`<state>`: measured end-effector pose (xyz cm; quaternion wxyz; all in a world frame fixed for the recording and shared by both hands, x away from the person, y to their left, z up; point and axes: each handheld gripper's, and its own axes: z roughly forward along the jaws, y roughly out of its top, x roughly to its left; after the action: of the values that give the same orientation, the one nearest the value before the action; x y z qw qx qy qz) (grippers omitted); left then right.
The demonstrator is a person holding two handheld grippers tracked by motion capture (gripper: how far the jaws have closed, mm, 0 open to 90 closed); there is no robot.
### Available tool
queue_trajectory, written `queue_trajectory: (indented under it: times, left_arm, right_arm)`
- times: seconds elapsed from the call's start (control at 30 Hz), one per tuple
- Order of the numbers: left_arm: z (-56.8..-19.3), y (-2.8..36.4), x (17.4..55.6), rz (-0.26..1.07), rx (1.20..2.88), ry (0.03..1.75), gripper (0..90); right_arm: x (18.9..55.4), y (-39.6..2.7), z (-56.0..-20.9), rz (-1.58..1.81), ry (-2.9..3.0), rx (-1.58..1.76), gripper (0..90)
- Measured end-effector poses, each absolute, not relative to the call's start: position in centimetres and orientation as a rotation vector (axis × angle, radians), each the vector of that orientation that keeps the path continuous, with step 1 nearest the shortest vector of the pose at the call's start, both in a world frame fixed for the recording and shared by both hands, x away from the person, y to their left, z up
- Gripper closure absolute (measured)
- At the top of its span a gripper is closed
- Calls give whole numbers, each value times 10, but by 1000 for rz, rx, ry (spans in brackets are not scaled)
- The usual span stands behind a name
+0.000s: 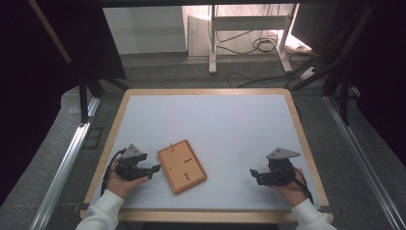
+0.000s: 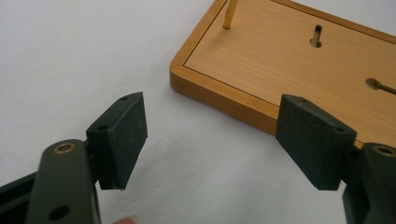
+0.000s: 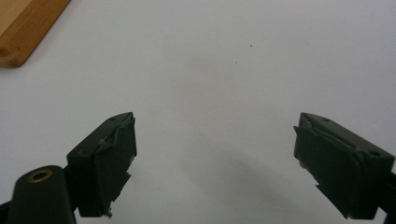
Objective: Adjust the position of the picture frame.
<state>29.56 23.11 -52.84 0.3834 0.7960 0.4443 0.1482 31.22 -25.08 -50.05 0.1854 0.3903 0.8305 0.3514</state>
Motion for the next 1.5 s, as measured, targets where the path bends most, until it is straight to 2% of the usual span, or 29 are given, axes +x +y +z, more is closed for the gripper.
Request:
queue_trajectory:
  times: [0.6,1.23,1.5]
  left_arm:
    - [-523,223,307,380,2044,1089,251]
    - [-515,226,305,406,2029,1124,252]
    - [-509,213,315,393,2033,1101,258]
  right_arm:
    - [298,-260,-503,964,2336,1096,162]
    - [295,-260,-503,951,2356,1059,167]
    - [295,-259,-503,932,2355,1032,168]
